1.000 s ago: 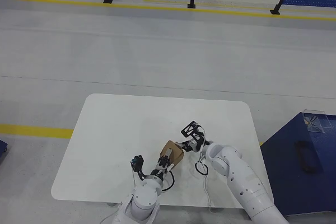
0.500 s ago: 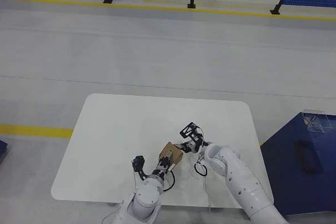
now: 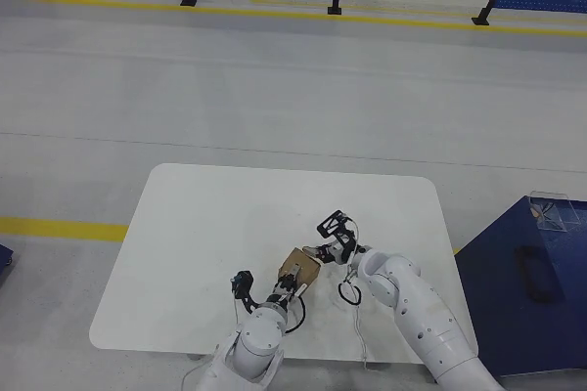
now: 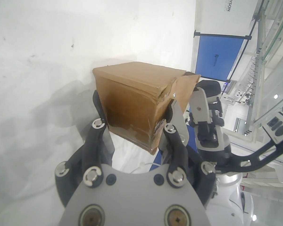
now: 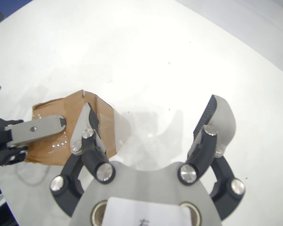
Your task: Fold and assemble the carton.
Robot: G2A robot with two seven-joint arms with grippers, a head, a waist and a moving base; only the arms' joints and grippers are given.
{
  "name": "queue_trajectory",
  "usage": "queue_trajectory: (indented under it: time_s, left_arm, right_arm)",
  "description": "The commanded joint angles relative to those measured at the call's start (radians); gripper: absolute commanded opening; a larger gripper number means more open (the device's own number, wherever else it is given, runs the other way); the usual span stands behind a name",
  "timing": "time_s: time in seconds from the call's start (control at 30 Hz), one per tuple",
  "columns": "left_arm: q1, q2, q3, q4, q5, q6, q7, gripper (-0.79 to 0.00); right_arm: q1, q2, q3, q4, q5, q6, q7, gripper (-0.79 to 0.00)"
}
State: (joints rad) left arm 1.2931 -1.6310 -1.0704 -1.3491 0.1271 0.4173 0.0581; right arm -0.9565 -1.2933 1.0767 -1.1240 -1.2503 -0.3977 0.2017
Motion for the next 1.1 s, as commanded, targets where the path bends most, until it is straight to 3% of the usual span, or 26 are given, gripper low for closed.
queue_trajectory:
  time_s: [0.0,0.3,0.33,0.4,0.53,0.57,0.63,0.83,0.97,1.07]
  left_arm:
    - [0.001,-0.001,0.000,-0.001,-0.002,-0.007,0.005,-0.323]
    - [0.038,0.004,-0.011,-0.056,0.018,-0.035,0.036,-0.289]
    - [0.047,0.005,-0.012,-0.070,0.027,-0.049,0.051,-0.259]
    - [0.068,0.008,-0.010,-0.098,0.053,-0.096,0.077,-0.123]
    - [0.102,0.021,0.009,-0.131,0.236,-0.208,0.155,-0.132]
    - [0.109,0.026,0.018,-0.133,0.316,-0.230,0.187,-0.006]
    - [0.124,0.036,0.036,-0.123,0.528,-0.257,0.311,0.000]
    - [0.126,0.036,0.037,-0.119,0.561,-0.250,0.344,0.000]
    - [0.082,0.062,0.062,-0.061,1.050,-0.128,0.401,0.000]
    - [0.062,0.084,0.065,-0.033,1.252,-0.205,0.294,0.000]
  right_arm:
    - [-0.019,0.005,0.003,-0.022,-0.020,-0.016,-0.005,0.000]
    - [-0.005,-0.007,-0.034,-0.003,-0.037,0.048,0.087,0.000]
    - [-0.002,-0.009,-0.037,-0.002,-0.035,0.046,0.085,0.000]
    - [0.000,-0.009,-0.036,-0.003,-0.032,0.043,0.083,0.000]
    - [-0.004,-0.002,-0.009,-0.018,-0.017,0.018,0.071,0.000]
    - [-0.007,0.000,0.001,-0.024,-0.017,0.013,0.070,0.000]
    - [-0.011,0.005,0.018,-0.033,-0.016,0.010,0.070,0.000]
    - [0.007,0.003,0.028,-0.011,0.027,0.002,0.106,0.000]
    - [0.028,-0.005,0.006,0.023,0.032,0.010,0.104,0.000]
    - [0.058,-0.012,-0.006,0.074,0.042,0.018,0.110,0.000]
